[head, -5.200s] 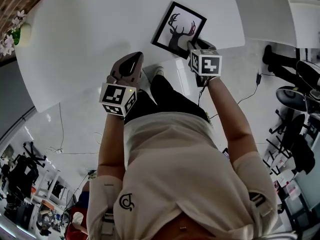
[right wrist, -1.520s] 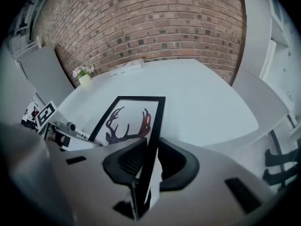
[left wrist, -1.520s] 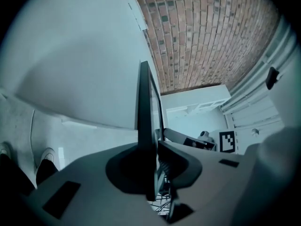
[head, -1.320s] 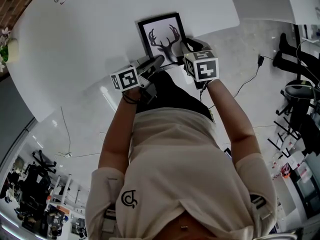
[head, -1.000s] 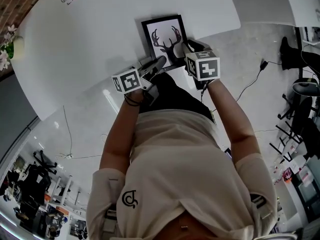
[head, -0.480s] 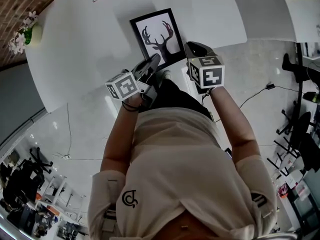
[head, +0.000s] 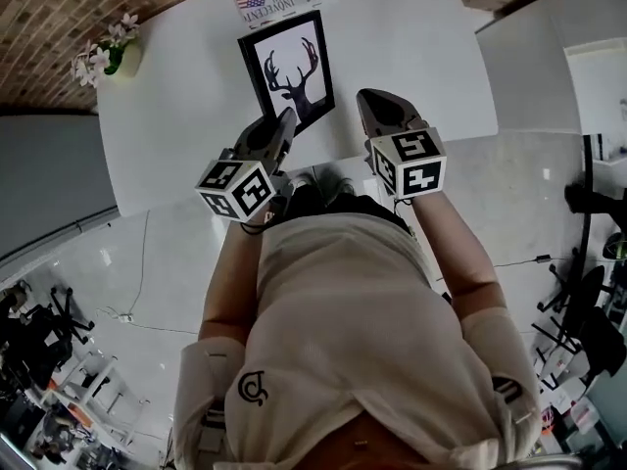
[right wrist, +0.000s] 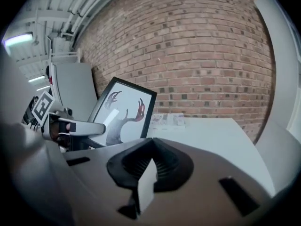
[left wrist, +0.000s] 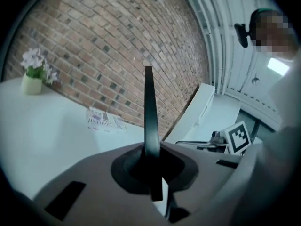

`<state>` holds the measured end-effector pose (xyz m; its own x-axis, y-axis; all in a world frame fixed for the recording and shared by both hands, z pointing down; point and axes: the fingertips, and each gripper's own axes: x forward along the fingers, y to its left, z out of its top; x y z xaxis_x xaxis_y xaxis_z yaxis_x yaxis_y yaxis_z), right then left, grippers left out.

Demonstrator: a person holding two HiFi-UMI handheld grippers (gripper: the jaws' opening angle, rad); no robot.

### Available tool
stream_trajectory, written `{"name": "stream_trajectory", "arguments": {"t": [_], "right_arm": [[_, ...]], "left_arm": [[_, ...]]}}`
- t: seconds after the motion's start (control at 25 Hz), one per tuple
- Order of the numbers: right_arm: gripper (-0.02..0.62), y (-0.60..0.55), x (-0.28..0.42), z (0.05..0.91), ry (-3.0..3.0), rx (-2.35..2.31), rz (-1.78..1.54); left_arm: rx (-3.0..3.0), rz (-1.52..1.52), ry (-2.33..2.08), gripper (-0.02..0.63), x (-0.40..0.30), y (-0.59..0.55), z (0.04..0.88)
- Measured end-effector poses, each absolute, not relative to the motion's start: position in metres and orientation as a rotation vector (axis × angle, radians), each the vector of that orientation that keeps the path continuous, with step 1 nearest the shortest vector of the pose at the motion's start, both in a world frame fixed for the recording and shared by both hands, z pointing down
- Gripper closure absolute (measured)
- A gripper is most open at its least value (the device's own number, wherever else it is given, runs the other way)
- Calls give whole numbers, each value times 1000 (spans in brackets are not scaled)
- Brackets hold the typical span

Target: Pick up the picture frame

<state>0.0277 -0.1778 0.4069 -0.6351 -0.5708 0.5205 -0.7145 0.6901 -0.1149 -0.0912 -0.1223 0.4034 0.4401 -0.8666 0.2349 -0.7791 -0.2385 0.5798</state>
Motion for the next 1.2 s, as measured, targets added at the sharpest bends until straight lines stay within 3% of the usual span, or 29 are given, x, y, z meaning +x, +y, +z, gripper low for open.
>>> {"name": "stream_trajectory", "arguments": {"t": [0.76,1.2], "right_arm": [[589,-159,-82,259,-2928,1006,-74],[591,-147,-107,263,-2935,991,-77]], "left_arm": [[2323,-67,-2208,581,-254,-77,237],[2334,0,-2238,581,-273,-60,241]]}}
